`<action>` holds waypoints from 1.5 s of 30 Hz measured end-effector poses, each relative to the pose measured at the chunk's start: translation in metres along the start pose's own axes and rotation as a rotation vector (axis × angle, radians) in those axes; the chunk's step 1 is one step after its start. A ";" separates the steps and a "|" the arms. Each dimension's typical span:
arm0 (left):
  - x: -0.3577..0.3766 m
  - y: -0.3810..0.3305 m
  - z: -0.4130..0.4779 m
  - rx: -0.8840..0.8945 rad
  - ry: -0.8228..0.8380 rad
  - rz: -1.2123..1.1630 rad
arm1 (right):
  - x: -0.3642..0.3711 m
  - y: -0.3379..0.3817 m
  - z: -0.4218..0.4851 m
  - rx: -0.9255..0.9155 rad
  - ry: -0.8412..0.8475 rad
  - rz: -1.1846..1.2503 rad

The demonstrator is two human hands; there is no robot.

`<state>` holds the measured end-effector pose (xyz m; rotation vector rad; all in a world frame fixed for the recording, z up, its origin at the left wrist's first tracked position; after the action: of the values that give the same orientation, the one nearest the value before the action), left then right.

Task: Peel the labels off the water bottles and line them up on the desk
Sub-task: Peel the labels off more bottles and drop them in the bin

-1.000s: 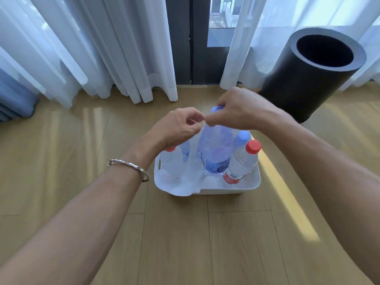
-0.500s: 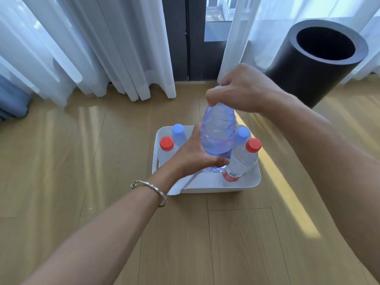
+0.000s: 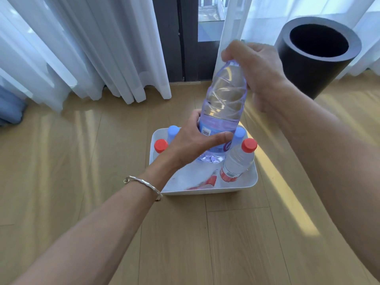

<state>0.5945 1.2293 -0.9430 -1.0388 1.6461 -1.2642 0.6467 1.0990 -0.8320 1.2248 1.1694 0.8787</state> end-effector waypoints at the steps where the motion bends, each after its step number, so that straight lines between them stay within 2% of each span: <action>1: -0.001 -0.002 0.000 0.010 -0.032 0.012 | 0.000 -0.002 0.001 0.003 -0.019 0.034; 4: -0.005 -0.008 -0.001 0.032 -0.118 -0.022 | 0.006 -0.016 0.005 0.033 0.003 0.108; 9: -0.022 -0.014 -0.002 0.080 -0.273 0.013 | 0.040 -0.040 -0.005 0.160 0.201 0.226; 11: -0.025 -0.016 -0.004 0.108 -0.292 0.051 | 0.045 -0.041 -0.010 0.152 0.177 0.305; 14: -0.020 -0.009 -0.007 0.131 -0.220 0.020 | 0.043 -0.046 -0.015 0.206 0.091 0.405; 18: -0.019 0.006 -0.007 0.098 -0.203 0.049 | 0.035 -0.054 -0.018 0.258 0.004 0.415; 25: -0.033 -0.020 -0.018 0.253 -0.444 0.333 | 0.032 -0.057 -0.015 0.256 -0.015 0.403; 27: -0.044 -0.014 -0.016 0.183 -0.487 0.276 | 0.033 -0.057 -0.013 0.260 0.035 0.395; 30: -0.056 0.012 -0.010 -0.077 -0.474 -0.024 | 0.036 -0.056 -0.010 0.267 0.133 0.406; 32: -0.060 0.021 -0.009 -0.173 -0.454 -0.095 | 0.040 -0.053 -0.010 0.254 0.210 0.425; 37: -0.057 0.025 -0.003 -0.285 -0.300 -0.196 | 0.055 -0.038 -0.018 0.212 0.433 0.471; 41: -0.073 0.020 0.000 -0.346 -0.298 -0.297 | 0.065 -0.038 -0.027 0.170 0.573 0.402; 43: -0.084 0.014 0.001 -0.305 -0.315 -0.258 | 0.070 -0.041 -0.029 0.153 0.596 0.357; 45: -0.089 0.005 0.000 -0.221 -0.293 -0.069 | 0.074 -0.043 -0.029 0.128 0.606 0.328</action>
<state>0.6246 1.3127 -0.9380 -1.3565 1.5550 -0.9338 0.6304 1.1692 -0.8864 1.3176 1.5404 1.5113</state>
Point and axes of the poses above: each hand's wrist, its own z-axis towards the middle knuckle, its own x-axis out of the palm, y = z × x, the point moved 9 cm from there along z, towards the middle knuckle, and after that the axes turned 1 degree about -y, right-handed, at the moved point
